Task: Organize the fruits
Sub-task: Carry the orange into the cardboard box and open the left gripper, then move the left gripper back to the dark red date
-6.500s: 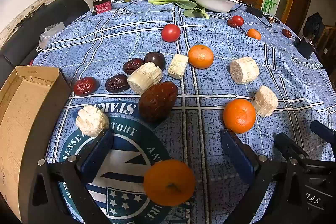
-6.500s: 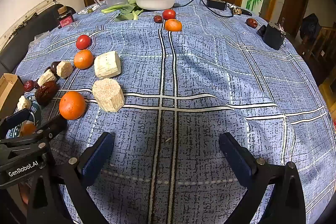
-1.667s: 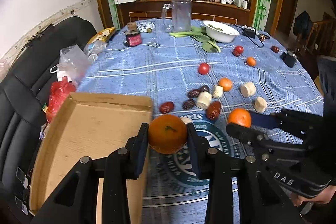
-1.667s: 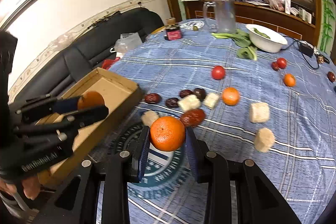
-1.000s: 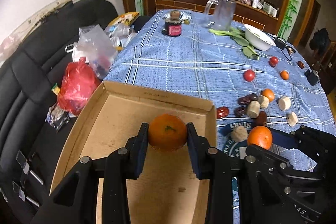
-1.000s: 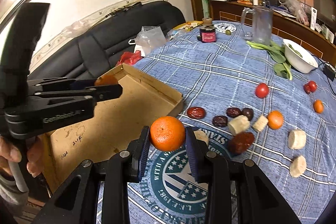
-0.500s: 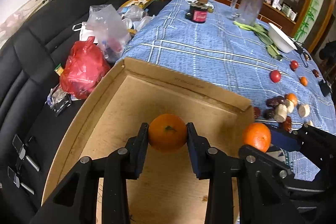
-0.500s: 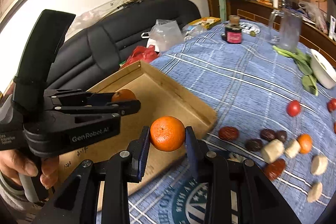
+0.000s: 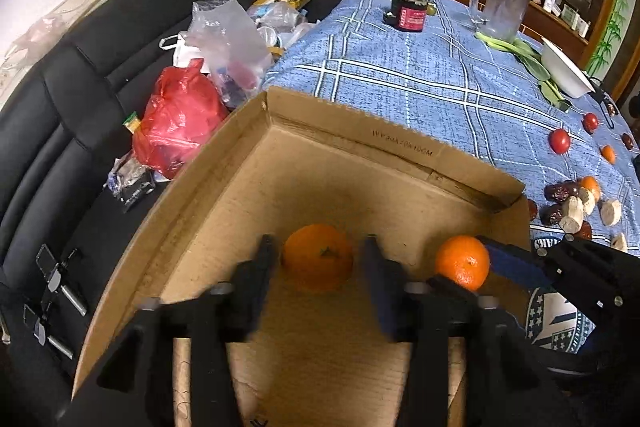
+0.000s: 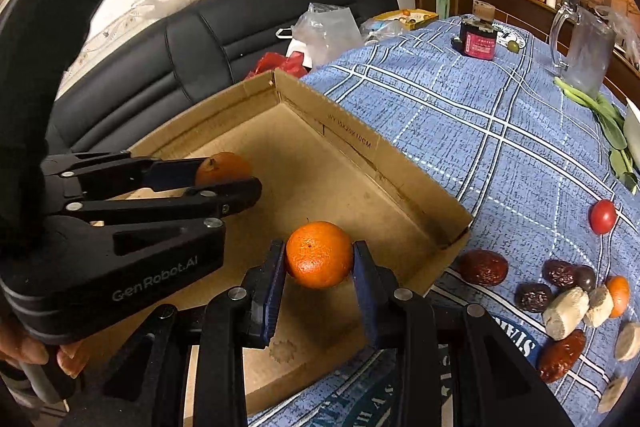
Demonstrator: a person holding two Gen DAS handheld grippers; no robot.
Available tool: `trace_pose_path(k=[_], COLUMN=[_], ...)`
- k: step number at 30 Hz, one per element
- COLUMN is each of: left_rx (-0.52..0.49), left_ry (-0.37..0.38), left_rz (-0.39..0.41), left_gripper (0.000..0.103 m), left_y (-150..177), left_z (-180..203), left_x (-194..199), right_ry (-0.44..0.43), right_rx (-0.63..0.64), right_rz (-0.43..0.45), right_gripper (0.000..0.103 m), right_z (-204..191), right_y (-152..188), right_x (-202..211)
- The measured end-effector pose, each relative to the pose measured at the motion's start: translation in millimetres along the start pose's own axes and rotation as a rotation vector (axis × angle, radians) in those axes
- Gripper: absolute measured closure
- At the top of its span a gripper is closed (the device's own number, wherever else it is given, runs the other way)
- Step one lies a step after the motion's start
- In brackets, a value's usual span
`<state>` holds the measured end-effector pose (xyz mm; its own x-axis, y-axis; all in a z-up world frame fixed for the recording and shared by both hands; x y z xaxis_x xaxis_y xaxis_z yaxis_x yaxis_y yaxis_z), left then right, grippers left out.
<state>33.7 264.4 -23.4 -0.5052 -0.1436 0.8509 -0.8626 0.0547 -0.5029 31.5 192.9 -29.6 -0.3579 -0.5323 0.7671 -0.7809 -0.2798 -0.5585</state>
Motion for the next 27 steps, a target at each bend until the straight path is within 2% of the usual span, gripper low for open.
trace_pose_path(k=[2,5,8,13,15,17,27], left_rx=[0.003,-0.004,-0.008,0.008,-0.006,-0.028,-0.090], left_ry=[-0.016,-0.054,-0.083,-0.058,-0.072,-0.074,0.017], left_rz=[0.020,0.036,0.067,0.127,0.157,0.180,0.249], left_gripper=[0.034,0.026,0.024,0.018,0.017,0.017,0.017], left_y=[-1,-2,-4,-8,-9,-10,-11], left_z=[-1,-3,-3,8,16,29,101], left_x=[4,11,23,46,58,67,96], right_ry=[0.003,-0.018,-0.024,-0.043,-0.035,-0.024,0.070], right_rx=[0.012,-0.014,-0.029,-0.056,-0.063,-0.077,-0.190], right_rz=[-0.002,-0.004,0.020,0.066,0.094,0.127,0.230], right_gripper=[0.064,0.051,0.051,0.050,0.045,0.041,0.039], right_z=[-2,-1,0,6,11,21,83], right_y=[1,2,3,6,9,13,36], right_x=[-1,4,17,47,62,78,141])
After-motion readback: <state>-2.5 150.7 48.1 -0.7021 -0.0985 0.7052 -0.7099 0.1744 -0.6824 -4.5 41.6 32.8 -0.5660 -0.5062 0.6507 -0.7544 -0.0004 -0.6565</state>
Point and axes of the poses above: each gripper's, at about its wrist camera, not at the fingertips, and x roughly against the way its jaws point, z to its right, y to its underside, the point moved 8 cm from there along -x, roughly the way its jaws point, and after that the axes turned 14 degrees about -x, right-handed, at the moved point
